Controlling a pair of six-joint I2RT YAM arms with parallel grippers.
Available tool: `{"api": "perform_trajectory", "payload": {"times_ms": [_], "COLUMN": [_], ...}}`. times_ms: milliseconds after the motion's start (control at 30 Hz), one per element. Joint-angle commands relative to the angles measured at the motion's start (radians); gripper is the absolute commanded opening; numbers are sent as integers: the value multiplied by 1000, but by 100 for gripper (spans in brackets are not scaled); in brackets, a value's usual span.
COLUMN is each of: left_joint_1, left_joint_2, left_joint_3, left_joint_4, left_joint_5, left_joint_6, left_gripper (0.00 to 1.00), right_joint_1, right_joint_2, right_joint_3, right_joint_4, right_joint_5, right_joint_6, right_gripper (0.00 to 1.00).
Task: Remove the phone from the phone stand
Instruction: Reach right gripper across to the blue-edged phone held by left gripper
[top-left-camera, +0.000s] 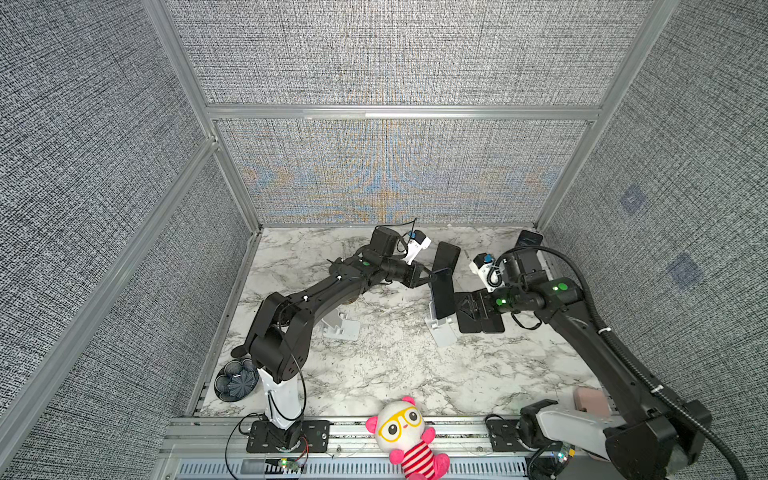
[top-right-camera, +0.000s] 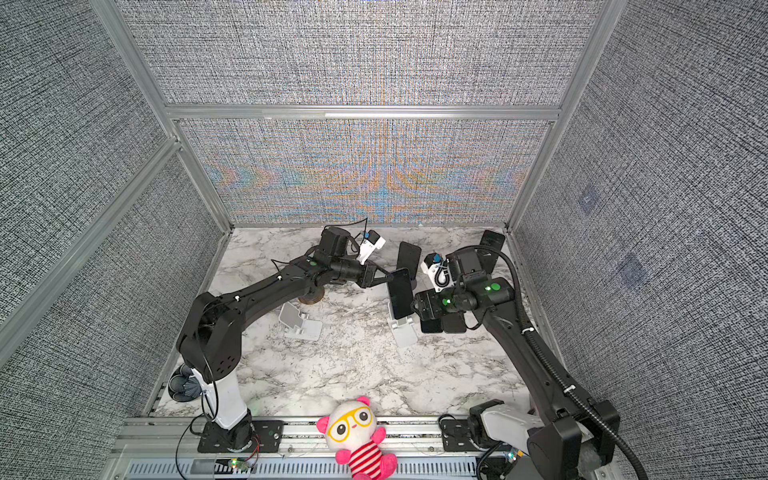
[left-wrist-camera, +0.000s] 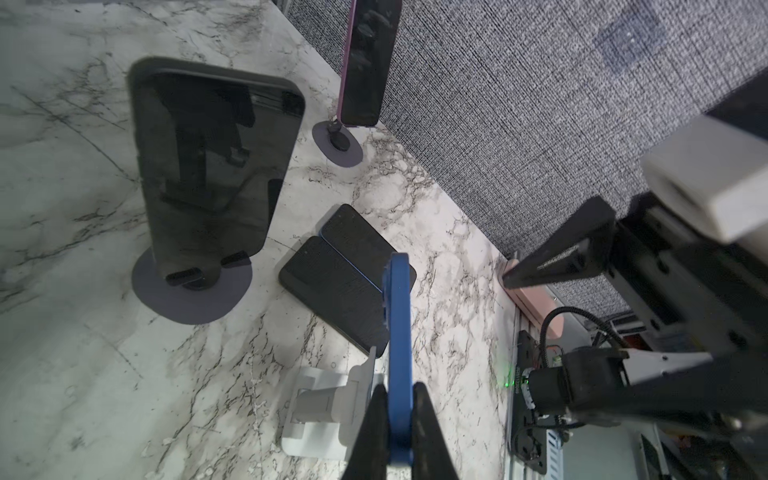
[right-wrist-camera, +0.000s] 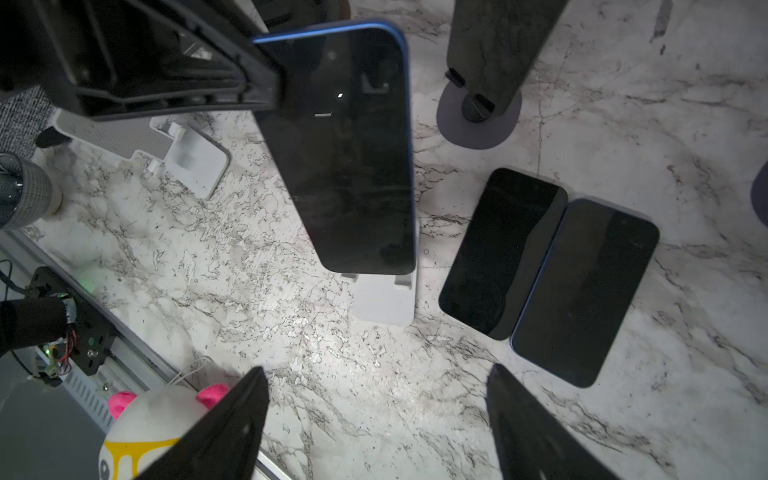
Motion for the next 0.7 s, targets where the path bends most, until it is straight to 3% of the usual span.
{"api": "perform_trajectory", "payload": {"times_ms": [0, 233, 467, 667], "left_joint_1": [-3, -4, -9, -11], "left_joint_2": [-21, -38, -40, -47], "left_joint_3": [-6, -22, -16, -17], "left_joint_4": [69, 110, 109, 106], "left_joint_5": [-15, 0, 13, 18], "left_joint_6": [-133, -234, -260, -262], "left_gripper": [0, 0, 0, 0], "right_joint_1": [32, 78, 101, 111], "right_joint_2": [-7, 35, 83, 116], "right_joint_3": [-5, -21, -26, -34], "right_joint_4": [71, 166, 240, 270], "right_joint_5": [37, 39, 24, 85], "right_joint_6": [2, 24, 26, 4], "right_gripper": [84, 87, 88, 88]}}
